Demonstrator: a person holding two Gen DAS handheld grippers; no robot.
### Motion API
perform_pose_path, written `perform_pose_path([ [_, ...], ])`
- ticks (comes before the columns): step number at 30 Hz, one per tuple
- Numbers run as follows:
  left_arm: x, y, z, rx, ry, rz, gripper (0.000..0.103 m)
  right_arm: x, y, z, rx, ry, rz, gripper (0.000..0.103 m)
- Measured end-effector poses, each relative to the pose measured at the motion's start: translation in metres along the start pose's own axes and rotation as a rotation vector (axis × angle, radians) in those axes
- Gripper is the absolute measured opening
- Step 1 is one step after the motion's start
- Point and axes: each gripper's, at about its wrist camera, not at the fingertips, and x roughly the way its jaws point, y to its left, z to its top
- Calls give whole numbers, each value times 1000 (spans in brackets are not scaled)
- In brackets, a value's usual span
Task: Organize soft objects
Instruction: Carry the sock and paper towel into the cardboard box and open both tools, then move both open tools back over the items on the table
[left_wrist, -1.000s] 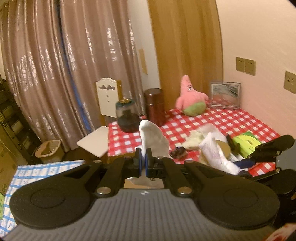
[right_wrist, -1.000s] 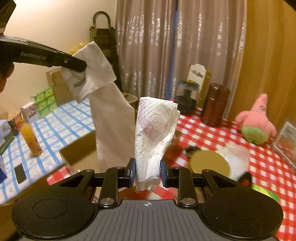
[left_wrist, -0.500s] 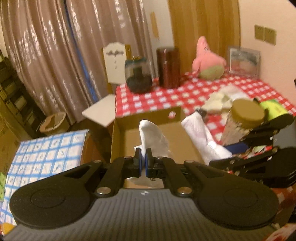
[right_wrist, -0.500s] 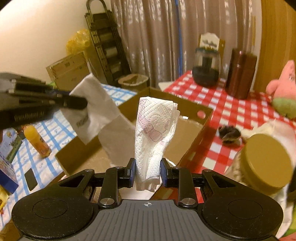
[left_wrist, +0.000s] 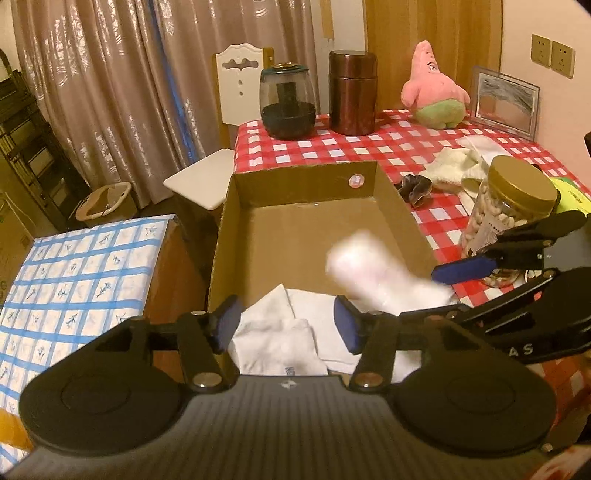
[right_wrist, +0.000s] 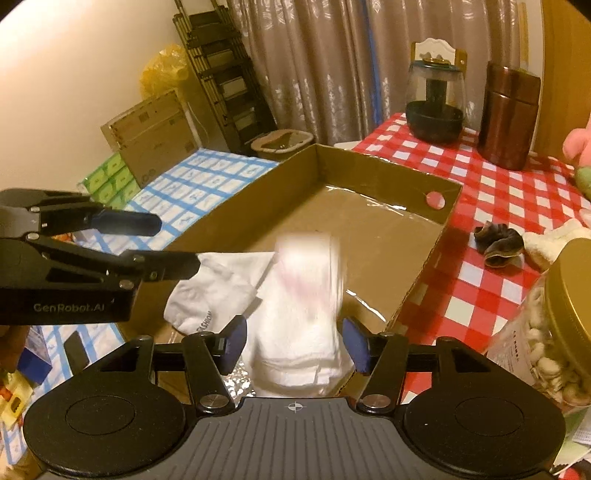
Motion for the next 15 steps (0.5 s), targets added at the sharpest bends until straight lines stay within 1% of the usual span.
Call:
perform_pose_path([
  [3, -3, -2, -3, -10, -7, 8, 57, -4, 0, -3, -1, 3, -6, 58],
  [8, -9, -7, -9, -25, -25, 24, 57, -19, 1, -10, -21, 0, -20, 58],
  [11, -14, -12, -12, -54, -37, 30, 63, -33, 1, -15, -32, -16, -39, 58],
  [15, -22, -20, -15, -84, -39, 19, 66, -58, 1, -22, -36, -47, -85, 58],
])
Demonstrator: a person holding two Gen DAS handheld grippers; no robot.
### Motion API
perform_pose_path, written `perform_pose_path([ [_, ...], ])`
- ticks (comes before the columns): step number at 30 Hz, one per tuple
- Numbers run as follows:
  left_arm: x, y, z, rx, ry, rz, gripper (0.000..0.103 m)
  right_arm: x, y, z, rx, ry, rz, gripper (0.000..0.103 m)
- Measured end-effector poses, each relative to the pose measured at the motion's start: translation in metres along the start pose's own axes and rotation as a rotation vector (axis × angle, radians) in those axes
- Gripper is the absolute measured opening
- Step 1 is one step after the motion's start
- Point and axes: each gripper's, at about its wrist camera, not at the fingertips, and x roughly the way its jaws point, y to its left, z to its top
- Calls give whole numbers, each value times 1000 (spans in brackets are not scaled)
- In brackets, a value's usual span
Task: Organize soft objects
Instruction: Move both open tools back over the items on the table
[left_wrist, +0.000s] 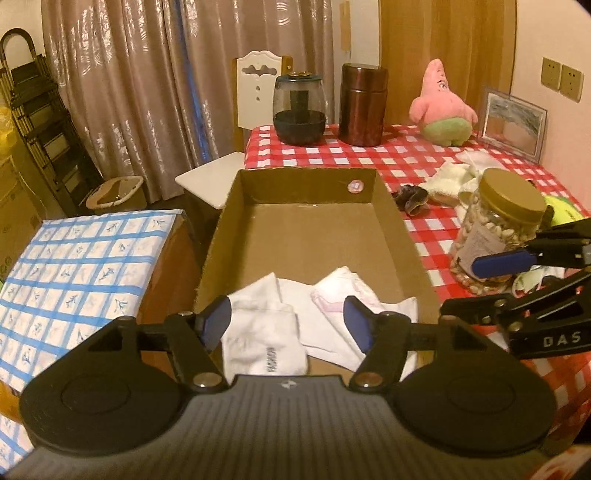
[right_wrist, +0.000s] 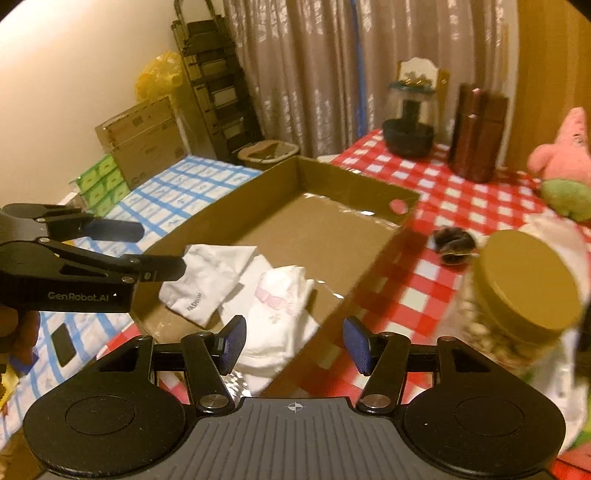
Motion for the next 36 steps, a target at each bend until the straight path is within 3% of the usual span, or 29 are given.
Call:
perform_pose_path([
  [11, -29, -42, 7, -7, -42, -95, 84, -67, -20, -30, 52, -59, -139, 59],
  [25, -43, -107, 29, 31, -54, -201, 87, -135, -73, -65, 120, -96, -279, 59],
  [36, -31, -169, 58, 144, -111, -248, 88, -151, -123, -70, 26, -108, -385, 59],
])
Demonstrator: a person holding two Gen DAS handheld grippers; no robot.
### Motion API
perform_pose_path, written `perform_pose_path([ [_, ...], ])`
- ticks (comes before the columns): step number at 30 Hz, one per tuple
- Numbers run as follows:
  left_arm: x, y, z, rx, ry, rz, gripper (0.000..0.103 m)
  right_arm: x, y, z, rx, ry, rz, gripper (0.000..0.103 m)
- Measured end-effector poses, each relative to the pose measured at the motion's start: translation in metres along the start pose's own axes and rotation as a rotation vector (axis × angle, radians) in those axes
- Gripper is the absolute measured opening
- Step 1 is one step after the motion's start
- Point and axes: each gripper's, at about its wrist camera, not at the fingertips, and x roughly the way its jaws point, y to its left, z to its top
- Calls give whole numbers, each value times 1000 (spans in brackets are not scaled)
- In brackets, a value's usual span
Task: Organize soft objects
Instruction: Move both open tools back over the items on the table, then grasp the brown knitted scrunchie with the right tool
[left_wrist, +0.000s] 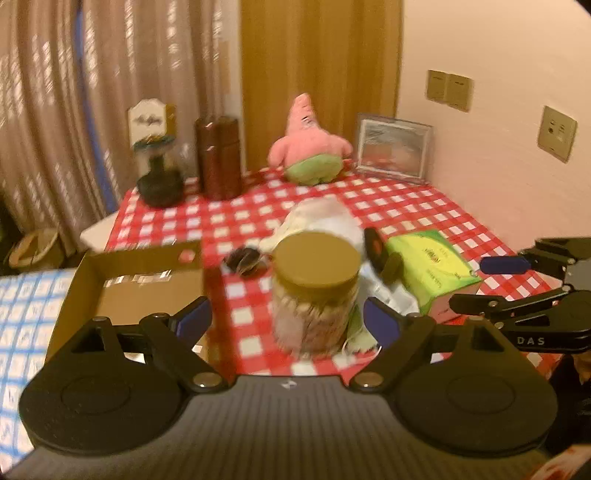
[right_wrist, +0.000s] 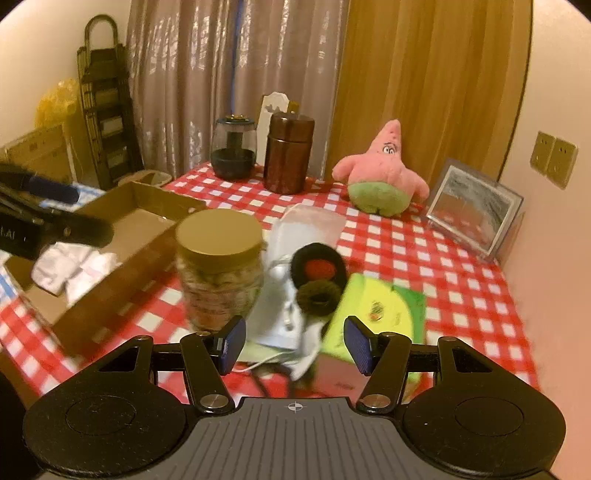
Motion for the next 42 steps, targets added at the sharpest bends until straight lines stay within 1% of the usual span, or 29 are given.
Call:
perform_pose_path([
  [4, 23, -21, 13, 107, -14, -24, 88, 14, -14, 1, -66, 9, 0, 59],
  [8, 50, -40, 20, 221, -15, -47, 88, 35, -24, 0, -144, 19, 11, 59],
  [11, 68, -50, 20, 321, -31, -52, 87, 51, -27, -3, -214, 30, 21, 59],
  [14, 84, -59, 20, 442, -47, -64, 87, 67, -26, -6, -286, 36, 28, 59],
  [16, 95, -64, 21, 516, -39, -59, 87, 77, -25, -7, -331, 38, 27, 59],
  [20, 111, -75, 21, 655, -32, -83, 87, 95, -22, -7, -400, 38, 30, 59],
  [23, 120, -80, 18, 725, -8, -94, 87, 106, -22, -7, -437, 46, 37, 59],
  [25, 126, -83, 16, 747, 2, -86, 87, 113, -21, -7, -464, 49, 42, 59],
  [30, 134, -85, 15, 763, 7, -93, 87, 128, -16, -10, -547, 66, 46, 59],
  [33, 135, -84, 13, 766, 6, -96, 87, 134, -15, -13, -577, 75, 41, 59],
  [37, 136, -82, 12, 764, 4, -95, 87, 137, -15, -12, -590, 66, 40, 59],
  [39, 135, -80, 12, 765, 4, -90, 87, 138, -16, -11, -594, 68, 43, 55],
  [40, 135, -80, 12, 764, 3, -87, 87, 139, -16, -11, -597, 70, 45, 47],
  [41, 134, -80, 13, 762, 1, -86, 87, 139, -15, -11, -598, 72, 48, 43],
  [42, 134, -79, 14, 756, -1, -88, 87, 138, -14, -10, -599, 72, 48, 42],
])
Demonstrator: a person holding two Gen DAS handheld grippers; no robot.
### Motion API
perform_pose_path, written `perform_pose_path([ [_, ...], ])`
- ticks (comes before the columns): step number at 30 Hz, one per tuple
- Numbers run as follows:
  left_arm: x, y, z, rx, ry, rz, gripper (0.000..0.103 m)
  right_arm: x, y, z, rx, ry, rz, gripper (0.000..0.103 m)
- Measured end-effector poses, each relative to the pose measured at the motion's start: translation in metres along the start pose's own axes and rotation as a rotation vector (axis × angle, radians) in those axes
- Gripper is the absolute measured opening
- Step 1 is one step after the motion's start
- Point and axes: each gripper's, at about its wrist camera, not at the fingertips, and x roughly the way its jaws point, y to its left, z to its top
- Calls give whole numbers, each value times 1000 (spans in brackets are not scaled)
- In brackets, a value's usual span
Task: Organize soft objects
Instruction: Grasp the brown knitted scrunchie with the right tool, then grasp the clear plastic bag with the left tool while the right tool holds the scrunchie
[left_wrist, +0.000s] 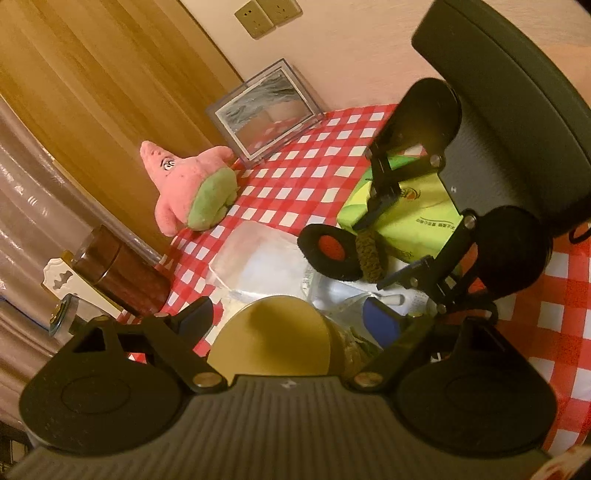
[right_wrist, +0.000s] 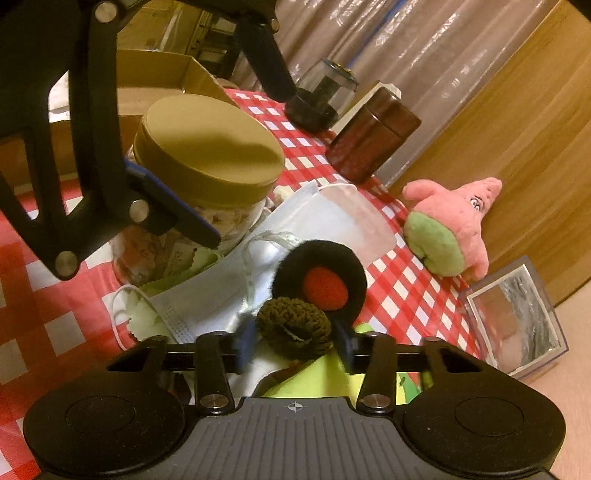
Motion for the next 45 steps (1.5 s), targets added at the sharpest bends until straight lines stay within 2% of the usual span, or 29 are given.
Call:
perform_pose_path([
  [5, 0, 0, -1, -8, -4, -9, 87, -5, -1, 2, 9, -12, -11, 23],
  [7, 1, 0, -1, -12, -3, -15, 87, -9, -3, 1, 36, -22, -8, 19],
  [13, 2, 0, 0, -33, -3, -31, 87, -27, -16, 1, 132, -56, -9, 19],
  [19, 2, 2, 4, -72, -3, -34, 86, -47, -36, 3, 245, -91, -69, 18],
  [25, 10, 17, 20, -183, 14, -32, 82, -51, -60, -2, 366, -59, -120, 18],
  [30, 26, 41, 32, -335, 51, -88, 79, -55, -79, -12, 487, -50, -138, 18],
  [33, 38, 58, 39, -372, 85, -130, 75, -56, -86, -15, 534, -51, -132, 18],
  [36, 58, 68, 48, -339, 161, -176, 72, -56, -88, -15, 550, -52, -124, 18],
  [40, 84, 75, 50, -413, 264, -271, 70, -53, -88, -14, 554, -51, -123, 18],
  [45, 105, 72, 63, -383, 353, -285, 68, -51, -94, -16, 584, -54, -143, 19],
])
